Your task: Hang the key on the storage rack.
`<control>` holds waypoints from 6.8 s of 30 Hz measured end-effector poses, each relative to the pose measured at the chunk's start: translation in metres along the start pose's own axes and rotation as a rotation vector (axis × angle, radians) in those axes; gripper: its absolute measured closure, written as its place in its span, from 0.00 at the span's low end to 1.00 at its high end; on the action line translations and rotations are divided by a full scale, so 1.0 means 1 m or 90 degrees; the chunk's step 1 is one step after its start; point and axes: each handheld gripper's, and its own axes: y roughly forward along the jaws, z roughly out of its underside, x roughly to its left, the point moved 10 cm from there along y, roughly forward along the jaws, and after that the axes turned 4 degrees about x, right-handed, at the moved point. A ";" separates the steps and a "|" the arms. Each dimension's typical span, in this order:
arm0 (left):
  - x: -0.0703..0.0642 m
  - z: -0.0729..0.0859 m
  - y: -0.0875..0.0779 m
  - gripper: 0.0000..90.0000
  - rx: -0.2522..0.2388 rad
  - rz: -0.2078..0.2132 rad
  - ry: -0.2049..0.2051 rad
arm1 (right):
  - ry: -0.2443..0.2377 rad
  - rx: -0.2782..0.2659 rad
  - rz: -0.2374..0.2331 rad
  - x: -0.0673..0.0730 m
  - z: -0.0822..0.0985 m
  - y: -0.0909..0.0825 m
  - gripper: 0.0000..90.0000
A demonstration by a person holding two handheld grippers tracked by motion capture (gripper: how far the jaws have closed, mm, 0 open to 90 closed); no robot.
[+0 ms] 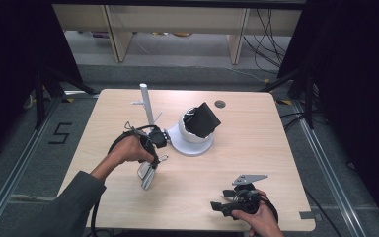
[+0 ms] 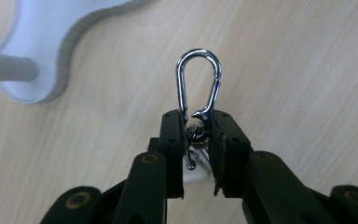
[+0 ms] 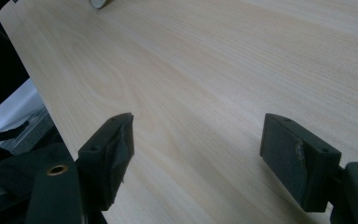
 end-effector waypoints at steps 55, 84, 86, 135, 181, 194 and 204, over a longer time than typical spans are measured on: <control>0.116 0.029 -0.132 0.84 -0.073 -0.118 -0.191 | 0.000 0.006 -0.004 0.000 0.001 0.002 0.30; 0.123 0.016 -0.111 0.89 -0.073 -0.108 -0.204 | -0.006 0.007 -0.008 0.002 0.001 0.001 0.30; 0.122 0.017 -0.111 0.89 -0.079 -0.107 -0.207 | -0.006 0.006 -0.003 0.001 0.001 0.001 0.30; 0.052 0.057 -0.057 0.60 -0.164 -0.028 -0.168 | -0.012 0.002 -0.005 -0.001 -0.002 0.002 0.30; -0.053 0.077 0.011 0.31 -0.277 -0.005 -0.140 | -0.007 0.005 0.000 0.001 -0.001 0.004 0.30; -0.080 0.089 0.033 0.30 -0.336 -0.014 -0.160 | -0.010 0.004 -0.001 0.001 -0.001 0.005 0.29; -0.093 0.104 0.049 0.30 -0.343 -0.042 -0.185 | -0.013 0.001 0.000 0.000 -0.002 0.004 0.27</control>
